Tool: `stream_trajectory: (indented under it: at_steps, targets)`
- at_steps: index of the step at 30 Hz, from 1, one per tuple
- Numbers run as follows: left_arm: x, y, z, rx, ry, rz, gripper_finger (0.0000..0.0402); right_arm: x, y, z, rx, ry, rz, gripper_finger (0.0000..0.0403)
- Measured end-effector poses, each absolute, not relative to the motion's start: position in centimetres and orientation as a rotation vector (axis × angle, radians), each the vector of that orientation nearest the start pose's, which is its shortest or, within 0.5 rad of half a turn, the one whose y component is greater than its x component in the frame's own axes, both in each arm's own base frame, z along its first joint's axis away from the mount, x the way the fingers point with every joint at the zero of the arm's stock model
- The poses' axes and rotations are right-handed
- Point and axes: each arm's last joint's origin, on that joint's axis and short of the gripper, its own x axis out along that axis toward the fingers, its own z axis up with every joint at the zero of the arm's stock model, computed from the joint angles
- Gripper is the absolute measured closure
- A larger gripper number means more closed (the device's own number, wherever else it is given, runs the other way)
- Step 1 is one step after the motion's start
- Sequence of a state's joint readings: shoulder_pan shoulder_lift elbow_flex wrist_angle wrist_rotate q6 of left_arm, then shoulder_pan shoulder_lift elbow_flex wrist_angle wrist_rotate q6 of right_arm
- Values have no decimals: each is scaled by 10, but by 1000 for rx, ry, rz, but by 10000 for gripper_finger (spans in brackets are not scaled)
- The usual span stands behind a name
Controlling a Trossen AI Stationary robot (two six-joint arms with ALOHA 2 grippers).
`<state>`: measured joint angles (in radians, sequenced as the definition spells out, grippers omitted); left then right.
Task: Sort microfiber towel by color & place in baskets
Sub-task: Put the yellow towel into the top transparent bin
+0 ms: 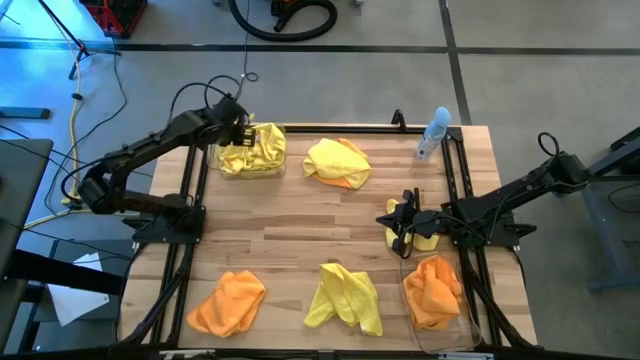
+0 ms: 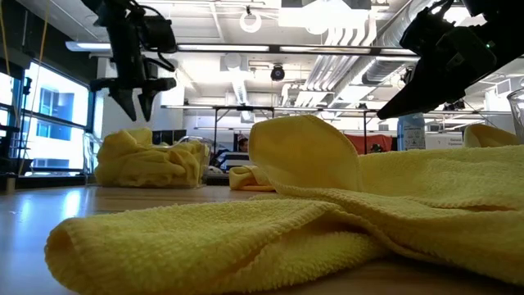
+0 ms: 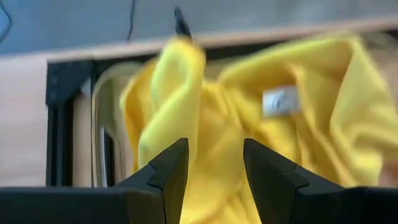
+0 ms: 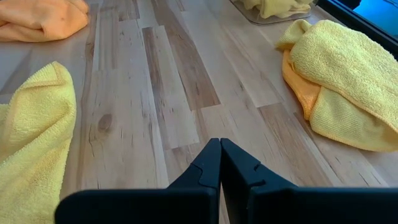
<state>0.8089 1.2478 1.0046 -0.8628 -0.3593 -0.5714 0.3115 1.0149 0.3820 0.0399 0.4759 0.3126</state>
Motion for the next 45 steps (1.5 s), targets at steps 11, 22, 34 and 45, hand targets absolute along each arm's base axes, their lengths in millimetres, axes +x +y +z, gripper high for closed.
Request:
stream_trajectory:
  at_steps: [11, 22, 34, 45]
  targets:
    - [172, 201, 210, -730, 961, 1376, 257, 186, 46, 179, 76, 515, -243, 403]
    - [187, 215, 156, -800, 1056, 1321, 257, 186, 46, 179, 77, 515, -242, 403]
    - [176, 197, 209, -782, 872, 1279, 257, 186, 46, 179, 77, 515, -243, 403]
    - [164, 150, 268, -635, 717, 1100, 257, 186, 46, 179, 77, 515, -243, 403]
